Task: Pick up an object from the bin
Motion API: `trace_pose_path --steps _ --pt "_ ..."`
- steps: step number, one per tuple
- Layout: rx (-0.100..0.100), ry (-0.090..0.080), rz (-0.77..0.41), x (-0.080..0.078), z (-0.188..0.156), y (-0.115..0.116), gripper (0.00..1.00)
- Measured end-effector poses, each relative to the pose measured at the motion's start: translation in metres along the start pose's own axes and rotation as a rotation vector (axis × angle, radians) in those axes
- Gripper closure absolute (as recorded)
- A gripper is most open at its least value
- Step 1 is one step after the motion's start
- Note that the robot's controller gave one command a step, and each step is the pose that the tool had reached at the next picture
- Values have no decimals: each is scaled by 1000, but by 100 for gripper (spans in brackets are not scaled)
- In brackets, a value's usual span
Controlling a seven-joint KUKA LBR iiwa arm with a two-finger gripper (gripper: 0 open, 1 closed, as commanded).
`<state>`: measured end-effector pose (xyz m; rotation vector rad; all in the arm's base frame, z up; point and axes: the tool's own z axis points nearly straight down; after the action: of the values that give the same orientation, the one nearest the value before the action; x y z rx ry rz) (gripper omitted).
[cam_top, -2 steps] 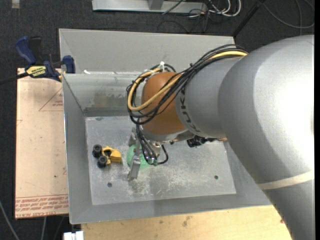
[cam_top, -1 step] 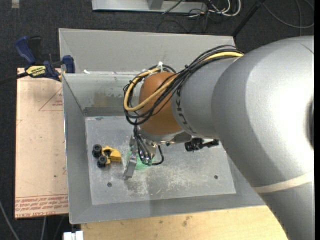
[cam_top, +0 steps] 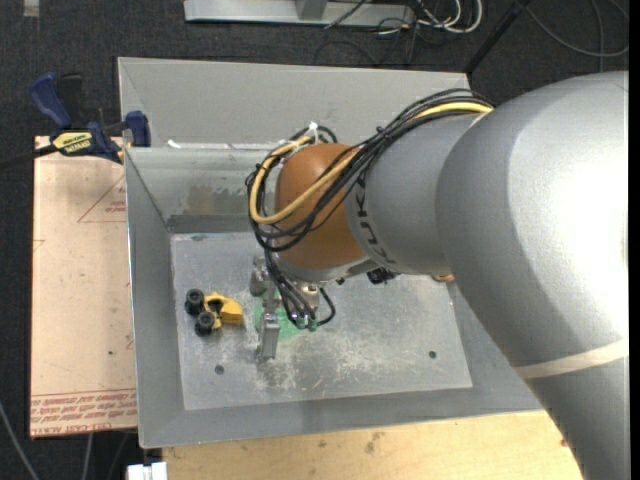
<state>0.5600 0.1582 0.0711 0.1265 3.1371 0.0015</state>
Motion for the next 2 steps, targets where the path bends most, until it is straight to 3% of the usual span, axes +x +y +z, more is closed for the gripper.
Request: trace_pose_path --steps 1,2 --pt "-1 0 102 1 1 4 0" --pt "0 1 100 8 1 18 0"
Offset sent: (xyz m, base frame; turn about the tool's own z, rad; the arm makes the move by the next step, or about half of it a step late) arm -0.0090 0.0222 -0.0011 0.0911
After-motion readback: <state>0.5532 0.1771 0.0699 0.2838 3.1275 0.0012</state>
